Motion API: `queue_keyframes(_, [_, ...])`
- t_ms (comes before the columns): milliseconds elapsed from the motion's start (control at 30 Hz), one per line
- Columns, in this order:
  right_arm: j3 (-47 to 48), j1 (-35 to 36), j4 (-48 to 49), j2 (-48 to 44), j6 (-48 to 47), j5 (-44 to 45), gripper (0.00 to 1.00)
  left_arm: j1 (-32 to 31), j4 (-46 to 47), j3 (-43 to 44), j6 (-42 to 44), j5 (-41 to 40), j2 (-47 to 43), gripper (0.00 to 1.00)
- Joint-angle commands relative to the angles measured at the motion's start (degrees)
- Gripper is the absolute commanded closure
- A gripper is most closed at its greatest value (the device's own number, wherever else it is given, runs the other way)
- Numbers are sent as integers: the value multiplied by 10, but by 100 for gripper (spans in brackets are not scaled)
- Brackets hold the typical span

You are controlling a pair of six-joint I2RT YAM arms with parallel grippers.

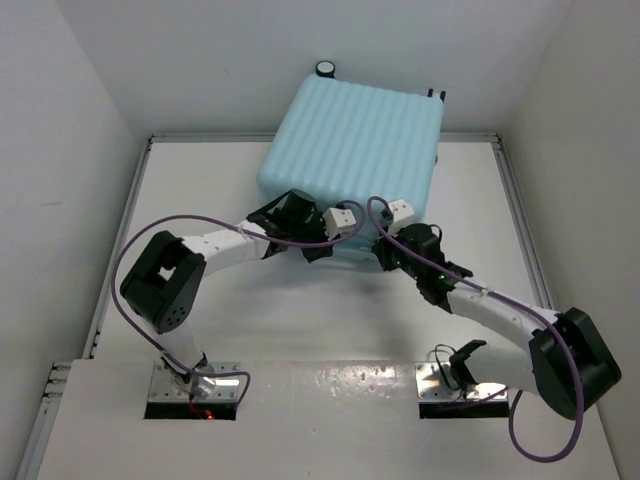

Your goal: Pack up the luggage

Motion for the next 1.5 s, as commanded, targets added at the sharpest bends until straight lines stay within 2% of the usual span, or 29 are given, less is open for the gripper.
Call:
queue_keyframes(0, [41,66,119,59,55,-40,100,23,-92,-75,-215,70,-22,100])
queue_keyframes(233, [93,126,178,103,83,-61,100,43,0,-144,-279,70,-65,100])
queue_keyframes(300, [94,138,217,107,112,-94,100,43,13,-144,-291,88,-53,100])
queue_keyframes(500, [126,125,238,151,262,-166,100,48,35,-131,-314,99,-32,100])
queue_keyframes(700, [153,133,243,201,248,-145,100,69,70,-152,-332,105,-38,100])
queue_keyframes(1000, [193,166,320,266,206,-203,100,112,83,-199,-332,116,-77,100])
queue_keyframes(1067, [192,170,325,263,193,-203,100,122,90,-211,-317,135,-90,70])
queue_keyframes(1133, [187,172,322,254,179,-205,100,136,85,-217,-296,126,-131,59])
queue_keyframes(1200, [180,167,307,236,166,-208,100,137,73,-226,-263,119,-188,43])
queue_keyframes(1267, [179,163,277,213,141,-228,96,142,35,-226,-234,111,-225,35])
queue_keyframes(1400, [176,158,226,156,100,-258,63,147,-54,-213,-157,78,-313,34])
queue_keyframes(1433, [174,157,217,130,83,-262,51,147,-71,-213,-145,69,-332,34])
queue_keyframes(1467, [175,155,205,119,76,-277,49,161,-89,-208,-119,52,-371,34])
